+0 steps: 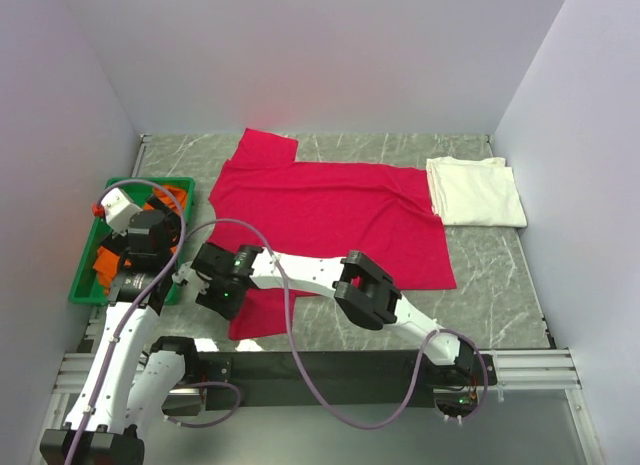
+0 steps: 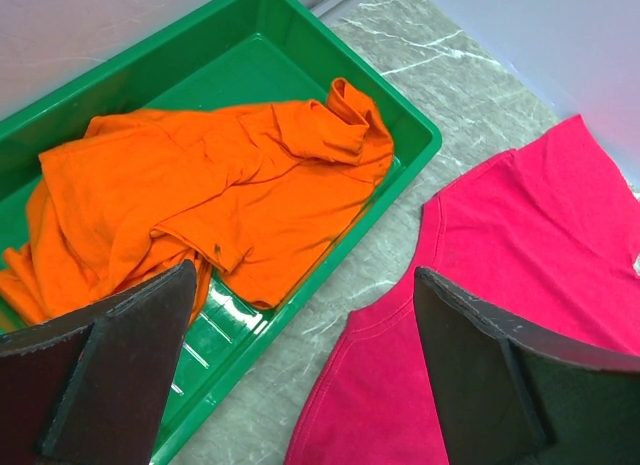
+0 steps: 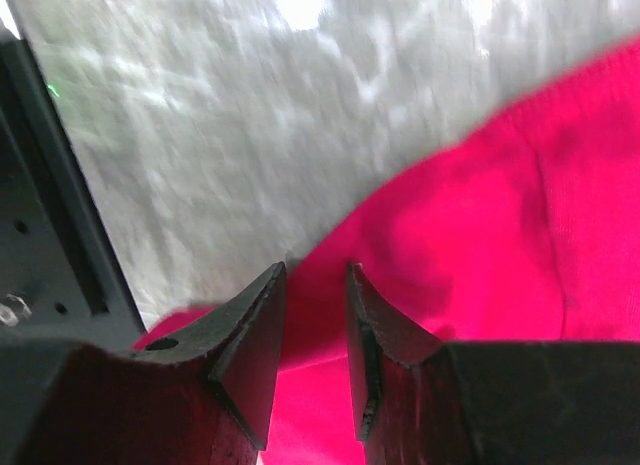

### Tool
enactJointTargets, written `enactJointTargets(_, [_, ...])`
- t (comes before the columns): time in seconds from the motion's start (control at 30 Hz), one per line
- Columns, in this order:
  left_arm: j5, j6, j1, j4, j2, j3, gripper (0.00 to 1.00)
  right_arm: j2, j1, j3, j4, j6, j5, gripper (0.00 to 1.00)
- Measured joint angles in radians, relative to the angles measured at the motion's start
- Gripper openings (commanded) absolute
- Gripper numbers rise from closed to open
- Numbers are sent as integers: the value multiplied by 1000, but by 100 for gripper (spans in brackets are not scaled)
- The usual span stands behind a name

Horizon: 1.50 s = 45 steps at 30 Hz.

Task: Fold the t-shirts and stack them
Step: Flatten the tshirt out

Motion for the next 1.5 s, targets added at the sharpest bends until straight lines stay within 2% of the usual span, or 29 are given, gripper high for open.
enactJointTargets(0.2, [11, 0, 6, 9, 0, 0, 95, 66, 0, 118, -17, -10, -77, 40])
enactJointTargets(0.33, [19, 0, 10, 14, 0, 0, 95, 64, 0, 103, -5, -6, -116, 42])
enactJointTargets(0.4, [27, 0, 12, 15, 0, 0, 95, 36, 0, 45, 27, 7, -121, 43])
enactJointTargets(0.5, [33, 0, 13, 16, 0, 0, 95, -52, 0, -77, 62, 22, -101, 43])
enactJointTargets(0.63, [35, 0, 14, 21, 0, 0, 95, -256, -1, -269, 113, 42, -44, 44])
enactJointTargets(0.77, [42, 0, 17, 22, 0, 0, 95, -446, -1, -389, 164, 63, -24, 45])
enactJointTargets(0.9, [45, 0, 18, 22, 0, 0, 95, -542, -1, -483, 211, 82, -9, 43])
enactJointTargets(1.07, [46, 0, 19, 22, 1, 0, 95, -480, -2, -500, 172, 84, 31, 37])
enactJointTargets(1.17, [45, 0, 19, 22, 2, 0, 95, -430, -2, -507, 130, 81, 50, 30])
enactJointTargets(1.5, [53, 1, 19, 24, 14, 0, 95, -365, -1, -517, 33, 52, 79, 29])
